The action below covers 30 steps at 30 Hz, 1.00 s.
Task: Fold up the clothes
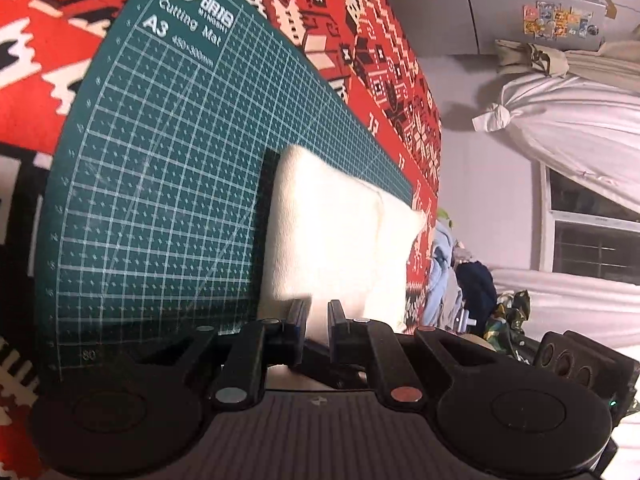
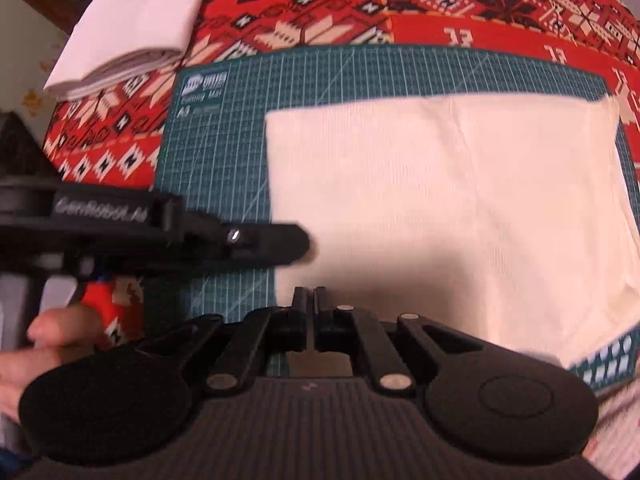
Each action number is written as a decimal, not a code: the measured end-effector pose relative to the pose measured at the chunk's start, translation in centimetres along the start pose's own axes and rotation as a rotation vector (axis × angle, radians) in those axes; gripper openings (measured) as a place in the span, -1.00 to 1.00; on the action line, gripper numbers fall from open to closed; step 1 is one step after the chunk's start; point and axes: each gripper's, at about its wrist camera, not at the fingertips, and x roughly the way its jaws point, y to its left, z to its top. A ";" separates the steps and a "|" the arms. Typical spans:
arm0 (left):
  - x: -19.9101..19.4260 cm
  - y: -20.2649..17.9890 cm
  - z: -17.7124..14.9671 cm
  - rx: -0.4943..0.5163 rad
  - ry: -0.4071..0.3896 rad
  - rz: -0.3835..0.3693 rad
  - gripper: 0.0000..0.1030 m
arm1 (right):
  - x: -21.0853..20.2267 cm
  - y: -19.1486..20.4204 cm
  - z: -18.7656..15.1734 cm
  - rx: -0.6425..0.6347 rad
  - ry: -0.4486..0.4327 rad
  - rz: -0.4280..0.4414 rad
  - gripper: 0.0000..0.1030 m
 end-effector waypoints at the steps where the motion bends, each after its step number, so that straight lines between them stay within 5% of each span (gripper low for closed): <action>1: 0.0 -0.1 -0.1 0.002 0.001 0.003 -0.80 | -0.1 0.0 -0.5 -0.007 0.010 0.002 -0.94; 30: 0.2 -1.1 -1.9 0.002 0.039 0.059 -0.80 | -1.4 -0.9 -5.2 -0.029 0.081 0.018 -1.00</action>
